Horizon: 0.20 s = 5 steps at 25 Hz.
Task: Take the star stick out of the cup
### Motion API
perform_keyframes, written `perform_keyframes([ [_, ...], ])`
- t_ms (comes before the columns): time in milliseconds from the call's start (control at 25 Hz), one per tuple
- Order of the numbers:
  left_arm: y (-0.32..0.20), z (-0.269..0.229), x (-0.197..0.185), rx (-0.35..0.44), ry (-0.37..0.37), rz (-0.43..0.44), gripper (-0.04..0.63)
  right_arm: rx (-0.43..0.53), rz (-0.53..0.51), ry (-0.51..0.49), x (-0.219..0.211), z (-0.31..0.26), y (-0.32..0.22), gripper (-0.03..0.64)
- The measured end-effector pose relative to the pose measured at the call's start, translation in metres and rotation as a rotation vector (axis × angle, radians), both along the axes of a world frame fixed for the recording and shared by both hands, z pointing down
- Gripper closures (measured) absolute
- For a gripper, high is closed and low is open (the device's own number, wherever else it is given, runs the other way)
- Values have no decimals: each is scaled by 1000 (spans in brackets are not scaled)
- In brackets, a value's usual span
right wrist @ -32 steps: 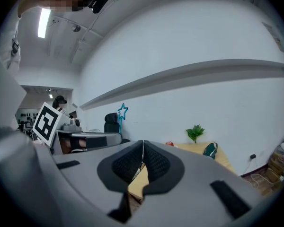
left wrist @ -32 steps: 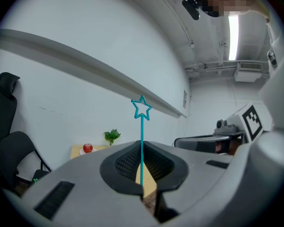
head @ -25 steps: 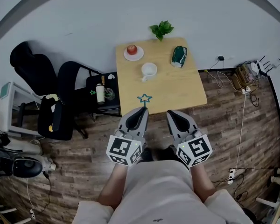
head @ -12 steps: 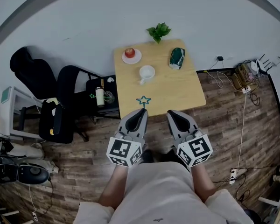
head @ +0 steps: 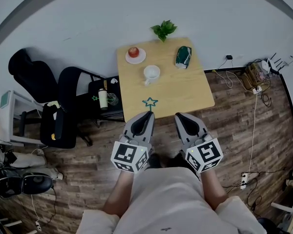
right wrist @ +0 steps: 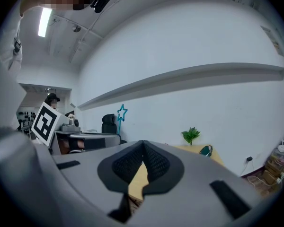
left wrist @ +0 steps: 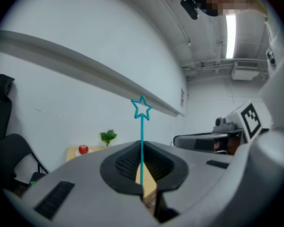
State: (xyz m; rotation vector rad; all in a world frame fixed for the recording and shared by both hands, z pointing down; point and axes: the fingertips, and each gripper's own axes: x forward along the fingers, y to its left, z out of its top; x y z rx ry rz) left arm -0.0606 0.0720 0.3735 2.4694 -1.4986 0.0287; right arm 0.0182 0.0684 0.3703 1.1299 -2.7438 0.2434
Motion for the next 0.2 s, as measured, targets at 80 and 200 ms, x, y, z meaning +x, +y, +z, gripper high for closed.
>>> perform_keyframes([
  [80, -2, 1, -8, 0, 3, 2, 578, -2, 4, 5, -8, 1, -1, 617],
  [200, -6, 4, -30, -2, 10, 3, 578, -7, 7, 14, -29, 3, -5, 617],
])
